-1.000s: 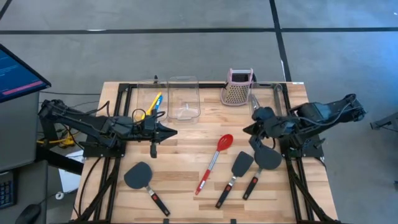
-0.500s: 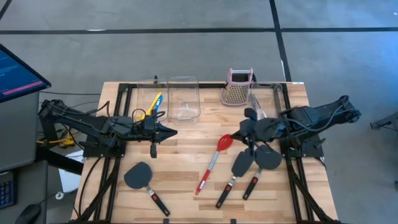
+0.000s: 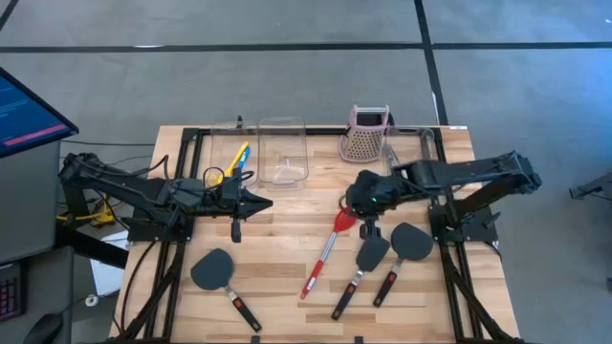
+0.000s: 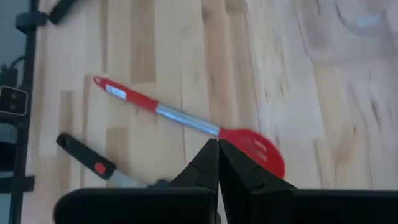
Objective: Pick & Place Kitchen Items
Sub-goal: Put the black spatula into the middle transparent bin
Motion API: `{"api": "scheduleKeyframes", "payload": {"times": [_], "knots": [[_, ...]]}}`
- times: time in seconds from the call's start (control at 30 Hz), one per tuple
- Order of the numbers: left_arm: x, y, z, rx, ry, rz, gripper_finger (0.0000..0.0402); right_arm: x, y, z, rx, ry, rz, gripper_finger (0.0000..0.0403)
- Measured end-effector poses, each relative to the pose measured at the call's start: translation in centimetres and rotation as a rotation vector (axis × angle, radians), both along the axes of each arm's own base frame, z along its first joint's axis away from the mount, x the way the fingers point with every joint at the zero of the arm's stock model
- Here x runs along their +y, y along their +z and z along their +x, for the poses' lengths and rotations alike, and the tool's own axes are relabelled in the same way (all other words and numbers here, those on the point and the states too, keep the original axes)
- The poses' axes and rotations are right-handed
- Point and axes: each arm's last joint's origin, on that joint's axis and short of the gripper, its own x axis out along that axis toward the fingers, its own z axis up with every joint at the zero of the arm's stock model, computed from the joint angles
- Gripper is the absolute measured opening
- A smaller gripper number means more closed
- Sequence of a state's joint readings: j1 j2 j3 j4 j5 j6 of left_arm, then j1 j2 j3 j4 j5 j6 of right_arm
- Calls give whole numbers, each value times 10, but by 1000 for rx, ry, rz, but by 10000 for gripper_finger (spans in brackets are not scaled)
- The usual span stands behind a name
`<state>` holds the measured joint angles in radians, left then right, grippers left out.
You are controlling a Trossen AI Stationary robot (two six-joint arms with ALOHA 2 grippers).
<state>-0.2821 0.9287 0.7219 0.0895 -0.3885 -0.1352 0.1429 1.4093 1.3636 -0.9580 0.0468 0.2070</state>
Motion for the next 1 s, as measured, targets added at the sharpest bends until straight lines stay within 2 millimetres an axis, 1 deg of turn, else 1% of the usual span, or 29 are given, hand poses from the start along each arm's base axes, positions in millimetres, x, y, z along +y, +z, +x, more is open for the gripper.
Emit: {"api": "scheduleKeyframes", "payload": {"times": [0.13,0.23,0.37,0.43,0.5,0.63,0.77,0.83,1.0], "knots": [[0,0,0,0,0,0,3,-17,-8,4,67,-37,29,0],[0,0,0,1,0,0,3,-22,-12,8,74,7,-20,0],[0,0,0,4,0,1,3,-14,-21,16,97,201,-134,0],[0,0,0,5,0,1,3,-10,-28,21,113,243,-149,0],[0,-1,0,6,0,2,3,-7,-32,26,119,230,-136,0],[0,-1,0,6,0,-2,3,-7,-41,31,156,130,-85,0],[0,-1,0,6,0,-1,3,-8,-38,22,198,37,-36,0],[0,-1,0,7,0,-1,3,-8,-31,11,222,6,1,0],[0,-1,0,12,0,0,3,-8,-12,-12,202,-53,114,0]]}}
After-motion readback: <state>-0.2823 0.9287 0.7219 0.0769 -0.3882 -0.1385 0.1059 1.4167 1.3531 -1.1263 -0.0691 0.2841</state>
